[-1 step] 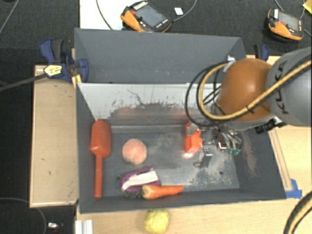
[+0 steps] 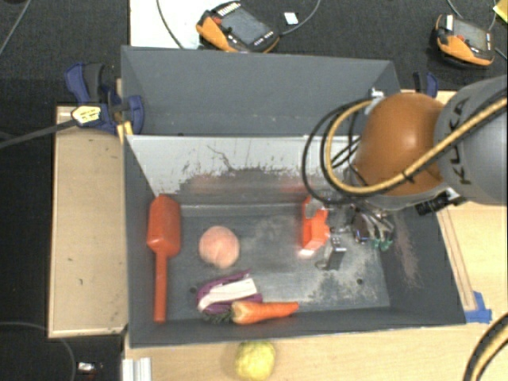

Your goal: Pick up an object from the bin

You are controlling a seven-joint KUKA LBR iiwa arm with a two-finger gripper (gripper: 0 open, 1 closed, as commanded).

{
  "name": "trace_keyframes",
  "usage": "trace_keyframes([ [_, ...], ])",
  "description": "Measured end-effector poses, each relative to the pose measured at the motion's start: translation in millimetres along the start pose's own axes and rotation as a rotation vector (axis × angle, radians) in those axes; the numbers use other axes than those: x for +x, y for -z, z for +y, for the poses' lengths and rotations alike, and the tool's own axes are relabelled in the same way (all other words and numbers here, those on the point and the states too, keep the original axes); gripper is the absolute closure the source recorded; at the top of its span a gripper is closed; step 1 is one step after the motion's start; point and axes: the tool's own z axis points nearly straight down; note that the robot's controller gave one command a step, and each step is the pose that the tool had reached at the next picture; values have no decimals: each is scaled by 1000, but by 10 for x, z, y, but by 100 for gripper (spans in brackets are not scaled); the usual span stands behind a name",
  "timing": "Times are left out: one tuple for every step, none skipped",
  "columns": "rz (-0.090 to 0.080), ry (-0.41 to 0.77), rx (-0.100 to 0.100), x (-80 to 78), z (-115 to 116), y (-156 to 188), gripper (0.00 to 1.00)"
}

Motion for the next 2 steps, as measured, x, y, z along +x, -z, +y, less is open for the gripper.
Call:
trace_keyframes([
  [-3,260,0,-577,-410,-435,0],
  [-7,246,0,-617,-549,-303,0],
])
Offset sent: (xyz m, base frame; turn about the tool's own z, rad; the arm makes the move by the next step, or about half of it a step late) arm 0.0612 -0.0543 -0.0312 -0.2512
